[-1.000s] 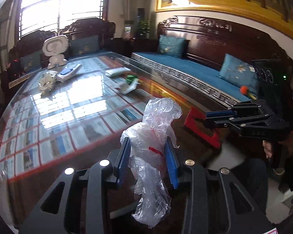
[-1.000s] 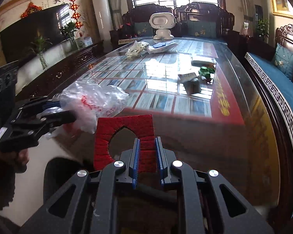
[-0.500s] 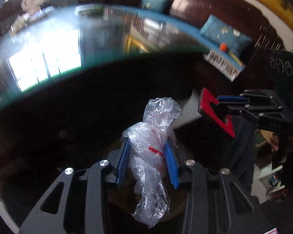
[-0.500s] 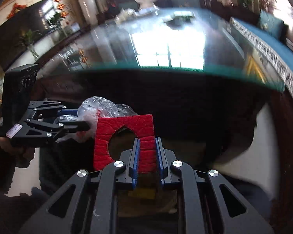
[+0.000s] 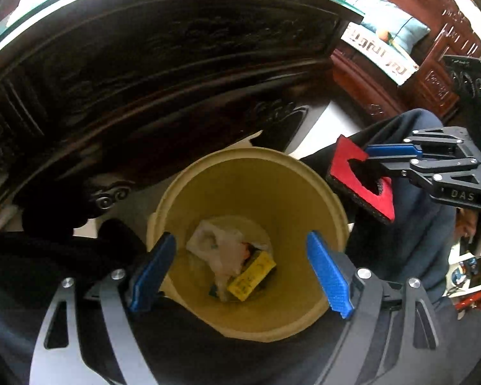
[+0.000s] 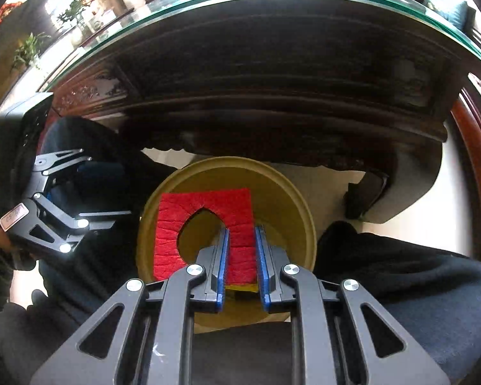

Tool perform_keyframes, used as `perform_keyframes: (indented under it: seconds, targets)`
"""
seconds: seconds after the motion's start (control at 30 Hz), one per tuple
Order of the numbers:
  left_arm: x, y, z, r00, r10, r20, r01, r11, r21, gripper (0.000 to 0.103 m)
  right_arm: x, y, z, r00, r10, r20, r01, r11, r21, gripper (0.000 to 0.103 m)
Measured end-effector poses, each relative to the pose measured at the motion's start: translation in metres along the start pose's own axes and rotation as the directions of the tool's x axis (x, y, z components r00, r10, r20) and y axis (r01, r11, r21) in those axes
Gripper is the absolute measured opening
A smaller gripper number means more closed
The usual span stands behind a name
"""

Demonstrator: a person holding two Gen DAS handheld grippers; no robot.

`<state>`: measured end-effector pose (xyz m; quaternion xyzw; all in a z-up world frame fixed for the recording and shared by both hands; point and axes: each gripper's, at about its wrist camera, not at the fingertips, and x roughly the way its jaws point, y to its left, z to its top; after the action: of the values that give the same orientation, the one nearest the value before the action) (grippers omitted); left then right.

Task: Collect trash
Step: 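Carry both items over the tan bin and open both tools to drop them, then return both tools to the table toward the white leaflet and green cloth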

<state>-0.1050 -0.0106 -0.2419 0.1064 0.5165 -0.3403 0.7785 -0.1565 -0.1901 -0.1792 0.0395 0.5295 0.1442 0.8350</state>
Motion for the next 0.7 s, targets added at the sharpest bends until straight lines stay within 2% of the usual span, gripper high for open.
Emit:
perform_keyframes:
  seconds: [0.1, 0.13, 0.17, 0.2, 0.3, 0.7]
  targets:
    - [-0.003, 0.000, 0.003, 1.000, 0.008, 0.006, -0.008, 1.000, 0.003, 0.083, 0.004, 0.002, -0.006, 1.000, 0.008, -0.001, -0.008, 1.000, -0.013, 0.020]
    - [-0.004, 0.003, 0.003, 1.000, 0.014, 0.009, -0.014, 1.000, 0.000, 0.083, 0.007, -0.001, -0.006, 1.000, 0.013, -0.012, -0.014, 1.000, -0.011, 0.025]
    - [-0.004, 0.004, 0.003, 1.000, 0.011, 0.006, -0.011, 1.000, -0.005, 0.085, 0.010, 0.000, -0.006, 0.999, 0.023, -0.026, -0.024, 1.000, -0.004, 0.042]
    - [-0.005, 0.004, 0.004, 1.000, 0.009, 0.005, -0.009, 1.000, -0.011, 0.085, 0.011, -0.001, -0.008, 0.999, 0.026, -0.029, -0.026, 1.000, 0.002, 0.047]
    - [-0.007, 0.004, 0.004, 1.000, -0.004, 0.011, 0.004, 1.000, -0.028, 0.086, 0.017, 0.006, -0.012, 0.998, 0.037, -0.055, -0.038, 0.999, -0.019, 0.047]
    - [-0.012, 0.002, 0.007, 1.000, 0.011, 0.026, -0.010, 1.000, -0.013, 0.086, 0.009, 0.012, -0.011, 0.998, 0.040, -0.042, -0.042, 0.998, -0.040, 0.049]
